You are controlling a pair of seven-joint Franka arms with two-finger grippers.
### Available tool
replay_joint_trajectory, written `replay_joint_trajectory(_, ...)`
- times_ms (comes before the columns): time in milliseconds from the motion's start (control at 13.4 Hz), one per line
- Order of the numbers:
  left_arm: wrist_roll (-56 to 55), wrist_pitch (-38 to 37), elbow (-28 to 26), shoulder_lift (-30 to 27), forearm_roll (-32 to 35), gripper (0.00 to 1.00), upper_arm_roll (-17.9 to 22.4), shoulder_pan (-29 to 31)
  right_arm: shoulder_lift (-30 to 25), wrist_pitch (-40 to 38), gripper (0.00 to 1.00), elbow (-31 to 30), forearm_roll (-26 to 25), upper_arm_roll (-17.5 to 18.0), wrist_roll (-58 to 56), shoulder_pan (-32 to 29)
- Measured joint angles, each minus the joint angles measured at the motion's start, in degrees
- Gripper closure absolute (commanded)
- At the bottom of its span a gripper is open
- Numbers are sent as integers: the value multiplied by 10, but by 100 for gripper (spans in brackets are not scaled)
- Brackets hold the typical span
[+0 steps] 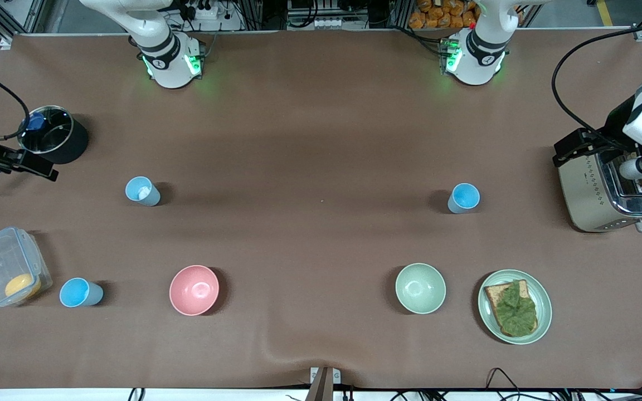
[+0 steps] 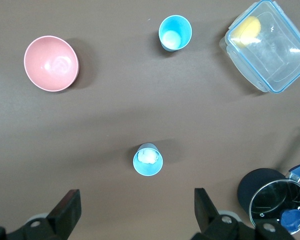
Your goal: Stack blue cups with both arms
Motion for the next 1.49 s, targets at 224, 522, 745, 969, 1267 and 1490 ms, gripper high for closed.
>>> replay_joint_trajectory(224,0,-7,-1,0,0,0,-6,0,0,0,0,0,0,0,0,-1)
replay_joint_trajectory(522,0,-8,-1,0,0,0,-12,0,0,0,0,0,0,-1,0,-1)
replay_joint_trajectory(745,0,-7,-1,0,0,0,-12,3,0,0,0,0,0,-1,0,-1)
replay_joint_trajectory(969,0,-7,-1,0,0,0,-12,7,0,0,0,0,0,-1,0,-1)
replay_joint_trajectory(1267,0,-6,-1,0,0,0,-12,7,0,0,0,0,0,-1,0,-1)
replay_joint_trajectory(1490,0,-6,-1,0,0,0,-12,7,0,0,0,0,0,-1,0,-1)
